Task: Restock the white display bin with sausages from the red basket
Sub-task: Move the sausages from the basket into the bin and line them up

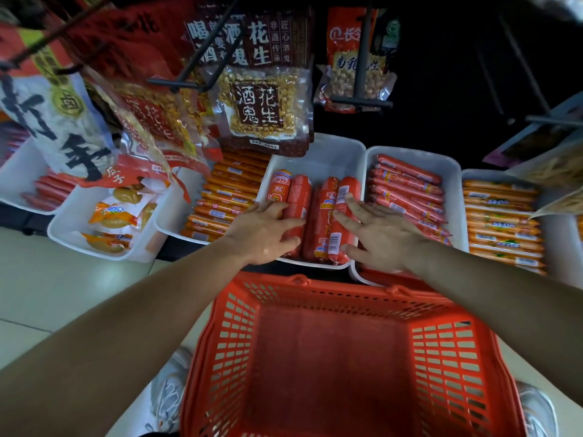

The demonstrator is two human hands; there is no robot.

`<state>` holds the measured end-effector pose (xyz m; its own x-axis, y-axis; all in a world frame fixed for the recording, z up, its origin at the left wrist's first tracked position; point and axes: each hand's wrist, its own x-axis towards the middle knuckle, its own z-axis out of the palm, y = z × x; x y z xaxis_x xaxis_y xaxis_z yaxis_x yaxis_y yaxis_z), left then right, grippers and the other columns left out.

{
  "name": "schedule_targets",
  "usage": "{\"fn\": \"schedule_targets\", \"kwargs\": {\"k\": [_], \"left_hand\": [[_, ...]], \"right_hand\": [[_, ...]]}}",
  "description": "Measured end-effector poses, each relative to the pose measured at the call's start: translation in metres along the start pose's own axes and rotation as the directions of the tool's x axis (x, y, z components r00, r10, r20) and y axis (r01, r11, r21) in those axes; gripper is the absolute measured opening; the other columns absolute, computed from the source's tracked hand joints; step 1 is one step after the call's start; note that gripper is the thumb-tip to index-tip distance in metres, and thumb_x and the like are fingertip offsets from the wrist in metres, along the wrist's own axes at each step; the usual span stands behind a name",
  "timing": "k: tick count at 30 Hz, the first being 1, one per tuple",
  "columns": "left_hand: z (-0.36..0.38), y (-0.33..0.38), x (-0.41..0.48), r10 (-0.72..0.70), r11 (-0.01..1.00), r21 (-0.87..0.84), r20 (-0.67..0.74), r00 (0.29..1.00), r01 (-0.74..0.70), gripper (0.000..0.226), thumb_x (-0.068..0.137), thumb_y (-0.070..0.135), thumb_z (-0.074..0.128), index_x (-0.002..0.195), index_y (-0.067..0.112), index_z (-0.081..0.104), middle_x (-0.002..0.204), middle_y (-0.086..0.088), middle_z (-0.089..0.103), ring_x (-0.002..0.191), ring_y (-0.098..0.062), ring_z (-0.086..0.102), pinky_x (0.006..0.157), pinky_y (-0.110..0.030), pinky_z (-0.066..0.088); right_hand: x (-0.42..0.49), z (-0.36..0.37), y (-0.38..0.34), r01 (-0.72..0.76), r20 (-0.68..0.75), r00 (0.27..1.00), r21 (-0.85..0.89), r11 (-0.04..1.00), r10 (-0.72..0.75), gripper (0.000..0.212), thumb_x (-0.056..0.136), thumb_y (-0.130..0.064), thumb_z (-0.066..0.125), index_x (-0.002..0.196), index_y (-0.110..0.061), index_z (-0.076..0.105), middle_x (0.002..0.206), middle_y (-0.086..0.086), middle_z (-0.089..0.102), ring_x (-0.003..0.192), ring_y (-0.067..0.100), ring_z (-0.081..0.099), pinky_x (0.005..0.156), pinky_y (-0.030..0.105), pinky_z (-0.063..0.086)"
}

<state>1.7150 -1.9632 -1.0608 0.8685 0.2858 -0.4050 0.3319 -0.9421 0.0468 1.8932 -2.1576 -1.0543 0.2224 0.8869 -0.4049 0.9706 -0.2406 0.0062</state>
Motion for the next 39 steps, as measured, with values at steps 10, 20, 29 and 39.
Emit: {"fn": "schedule_targets", "kwargs": {"k": [10, 20, 29, 39], "left_hand": [[-0.003, 0.022, 0.016, 0.094, 0.99, -0.105, -0.021, 0.995, -0.095, 0.063, 0.103, 0.051, 0.034, 0.159, 0.038, 0.008, 0.167, 0.0, 0.016, 0.153, -0.022, 0.015, 0.123, -0.04, 0.02], [0.001, 0.027, 0.011, 0.09, 0.994, 0.058, 0.094, 0.992, -0.096, 0.061, 0.1, 0.063, 0.025, 0.154, 0.051, 0.0, 0.168, -0.001, -0.005, 0.155, -0.024, -0.008, 0.121, -0.046, 0.018], [-0.009, 0.021, 0.008, 0.089, 0.996, 0.011, 0.071, 0.993, -0.09, 0.059, 0.101, 0.057, 0.031, 0.156, 0.042, 0.018, 0.168, 0.005, 0.001, 0.155, -0.017, 0.0, 0.121, -0.043, 0.02], [0.001, 0.024, 0.008, 0.095, 0.993, -0.062, -0.01, 0.995, -0.096, 0.059, 0.1, 0.059, 0.033, 0.155, 0.047, 0.015, 0.168, 0.004, 0.001, 0.155, -0.026, 0.003, 0.125, -0.046, 0.013]], "right_hand": [[-0.001, -0.001, -0.001, -0.001, 0.018, 1.0, 0.031, 1.0, 0.0, 0.076, 0.098, -0.064, 0.024, 0.157, -0.033, -0.011, 0.161, 0.006, -0.028, 0.154, 0.024, 0.0, 0.122, 0.042, 0.016], [-0.004, -0.002, -0.003, -0.007, -0.016, 1.0, 0.064, 0.998, 0.008, 0.075, 0.098, -0.065, 0.026, 0.158, -0.034, -0.006, 0.162, 0.005, -0.026, 0.154, 0.022, 0.004, 0.118, 0.04, 0.025], [0.001, -0.004, 0.001, -0.022, -0.112, 0.993, 0.077, 0.997, 0.03, 0.06, 0.097, -0.058, 0.034, 0.149, -0.028, 0.029, 0.167, 0.001, 0.006, 0.146, 0.025, 0.026, 0.106, 0.044, 0.042], [0.011, 0.0, -0.003, -0.01, -0.013, 1.0, 0.173, 0.985, 0.012, 0.062, 0.099, -0.054, 0.037, 0.154, -0.026, 0.03, 0.167, 0.0, 0.013, 0.151, 0.018, 0.021, 0.122, 0.038, 0.013]]}}
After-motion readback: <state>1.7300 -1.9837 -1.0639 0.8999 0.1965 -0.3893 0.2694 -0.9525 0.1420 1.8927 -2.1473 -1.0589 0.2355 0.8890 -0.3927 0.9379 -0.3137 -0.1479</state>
